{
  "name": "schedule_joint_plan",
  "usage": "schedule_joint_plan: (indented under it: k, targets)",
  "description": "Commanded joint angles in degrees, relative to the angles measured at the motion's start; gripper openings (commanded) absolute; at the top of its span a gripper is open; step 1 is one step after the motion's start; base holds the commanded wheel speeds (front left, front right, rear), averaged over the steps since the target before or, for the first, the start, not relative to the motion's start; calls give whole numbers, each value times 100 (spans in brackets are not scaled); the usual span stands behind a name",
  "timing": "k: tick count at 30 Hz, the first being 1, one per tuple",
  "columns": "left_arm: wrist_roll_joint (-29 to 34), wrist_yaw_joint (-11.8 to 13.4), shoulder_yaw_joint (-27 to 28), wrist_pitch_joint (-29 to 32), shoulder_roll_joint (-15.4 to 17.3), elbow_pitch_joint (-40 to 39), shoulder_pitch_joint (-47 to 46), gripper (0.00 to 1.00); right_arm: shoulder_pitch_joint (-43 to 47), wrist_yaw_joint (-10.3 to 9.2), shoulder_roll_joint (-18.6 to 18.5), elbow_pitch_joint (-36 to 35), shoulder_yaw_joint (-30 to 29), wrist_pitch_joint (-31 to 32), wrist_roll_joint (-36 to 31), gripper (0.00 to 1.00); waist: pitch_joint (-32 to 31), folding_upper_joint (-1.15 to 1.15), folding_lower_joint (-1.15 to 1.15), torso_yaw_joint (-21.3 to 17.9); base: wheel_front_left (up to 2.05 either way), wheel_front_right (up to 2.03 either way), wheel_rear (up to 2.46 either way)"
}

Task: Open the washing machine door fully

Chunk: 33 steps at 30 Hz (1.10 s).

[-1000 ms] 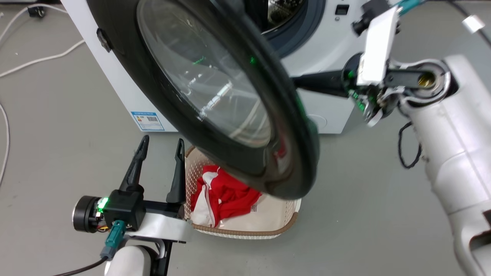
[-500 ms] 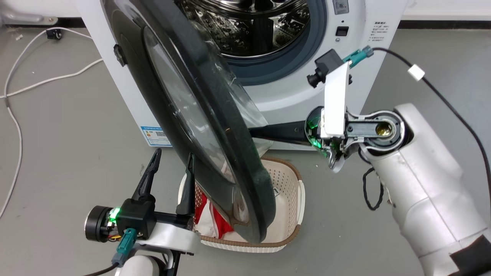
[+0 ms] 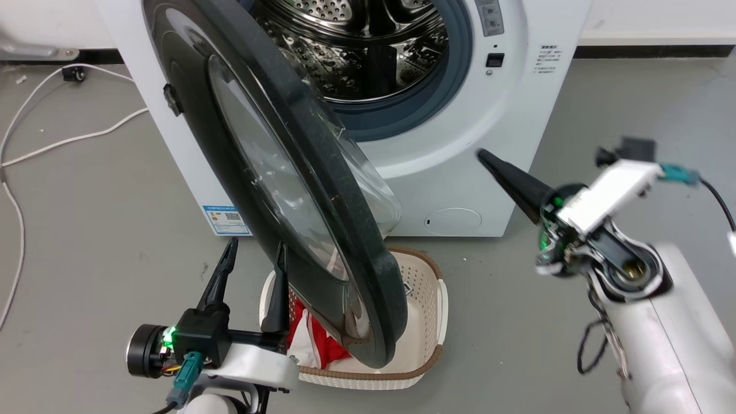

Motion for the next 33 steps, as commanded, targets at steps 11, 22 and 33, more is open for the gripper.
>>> schedule_joint_plan:
  k: [11,22,33]
  targets:
    - [-20,49,117,-15,-4,24,88,100,1760,0,-69,-752,-812,-1280,-67,65,-34,0,1,-166,0,0,0]
    - [-63,61,108,-15,-4,52,92,100,2681,0,62,-1475,-1037,-2957,-1561,100,-83,0,1,-155,0,0,0]
    - [-76,99,130,-15,-4,21,110,100,2870,0,179,-2216,-1546,-4089,-5440,100,-97,0,1,-121,0,0,0]
